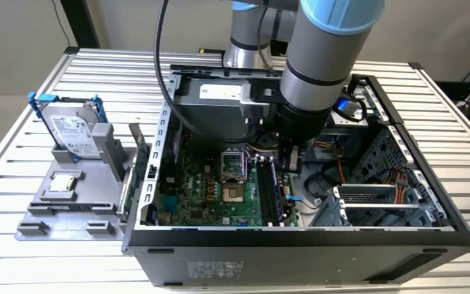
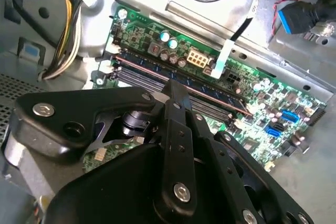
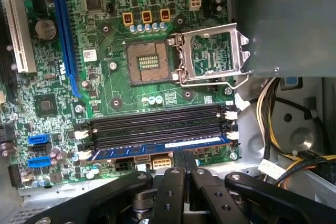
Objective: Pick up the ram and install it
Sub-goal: 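Press down the ram until it locks into place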
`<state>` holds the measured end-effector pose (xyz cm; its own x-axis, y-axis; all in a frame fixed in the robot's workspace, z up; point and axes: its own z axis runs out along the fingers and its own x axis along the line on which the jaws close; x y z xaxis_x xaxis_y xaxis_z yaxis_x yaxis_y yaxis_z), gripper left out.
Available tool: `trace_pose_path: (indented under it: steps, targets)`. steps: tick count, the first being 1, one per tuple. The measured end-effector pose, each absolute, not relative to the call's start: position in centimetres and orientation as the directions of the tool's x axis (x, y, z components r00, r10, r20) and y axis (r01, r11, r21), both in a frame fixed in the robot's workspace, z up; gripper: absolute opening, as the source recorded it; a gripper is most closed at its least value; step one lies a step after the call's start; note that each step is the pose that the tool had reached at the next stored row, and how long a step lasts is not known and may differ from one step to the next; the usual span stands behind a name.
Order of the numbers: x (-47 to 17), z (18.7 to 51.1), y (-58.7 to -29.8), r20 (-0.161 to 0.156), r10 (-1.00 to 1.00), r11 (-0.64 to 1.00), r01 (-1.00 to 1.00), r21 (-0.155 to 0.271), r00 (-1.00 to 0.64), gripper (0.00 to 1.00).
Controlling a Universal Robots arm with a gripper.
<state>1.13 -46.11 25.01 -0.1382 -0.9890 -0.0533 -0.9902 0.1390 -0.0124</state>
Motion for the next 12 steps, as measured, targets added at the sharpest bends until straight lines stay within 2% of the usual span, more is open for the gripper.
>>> trace_pose_path:
  steps: [12]
  targets:
    - [1.1, 25.0, -47.5, -0.053, -0.994, 0.101, -0.995, -0.012, -0.1, 0.0]
